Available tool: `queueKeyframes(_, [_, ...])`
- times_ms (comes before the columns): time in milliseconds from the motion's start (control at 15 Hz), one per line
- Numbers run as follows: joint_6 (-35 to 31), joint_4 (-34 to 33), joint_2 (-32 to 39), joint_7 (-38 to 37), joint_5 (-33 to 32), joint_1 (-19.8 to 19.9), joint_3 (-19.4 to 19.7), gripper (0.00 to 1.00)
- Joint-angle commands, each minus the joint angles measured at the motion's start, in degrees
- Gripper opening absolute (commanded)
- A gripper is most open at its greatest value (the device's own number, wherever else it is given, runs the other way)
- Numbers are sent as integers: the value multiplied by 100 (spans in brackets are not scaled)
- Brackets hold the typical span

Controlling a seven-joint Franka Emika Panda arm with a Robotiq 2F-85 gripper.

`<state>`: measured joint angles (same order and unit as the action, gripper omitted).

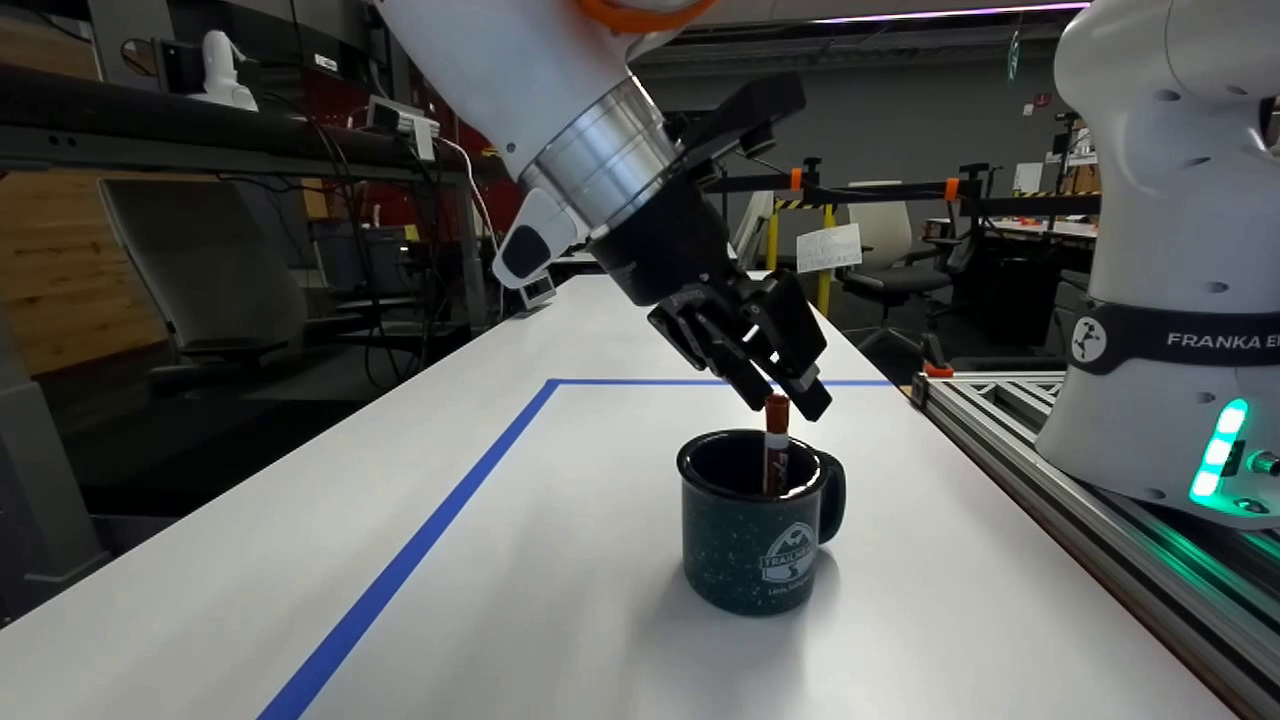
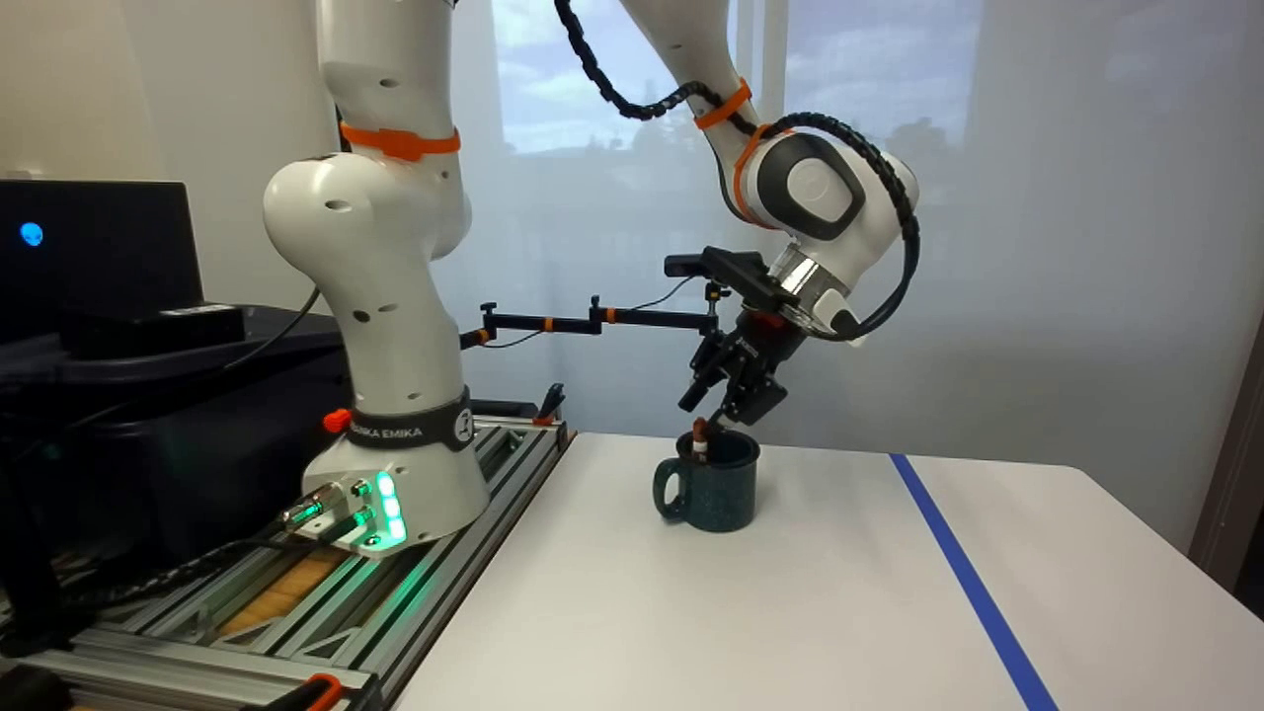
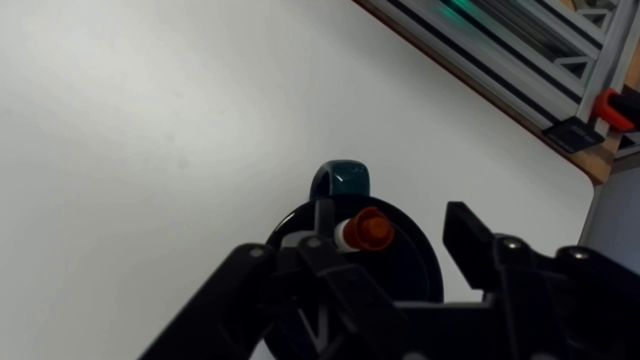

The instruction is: Remove the red marker from the dark green mug.

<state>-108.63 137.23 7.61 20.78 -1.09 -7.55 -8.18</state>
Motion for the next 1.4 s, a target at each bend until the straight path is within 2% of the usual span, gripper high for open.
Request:
queueKeyframes(0, [123,50,-34,98,-31,54,-11,67])
queueKeyframes(133, [131,87,-49,93,-50,71,7,74])
queueKeyframes(533, [184,143,-58,12,-141,118,45,68])
queueKeyframes(1000, [186,78,-22,-19,-130,77,1,74])
queueKeyframes(1067, [171,73,-11,-34,-124,68,-9,70])
queueKeyframes(1333, [111,69,-12,-203,-226,36,-19,70])
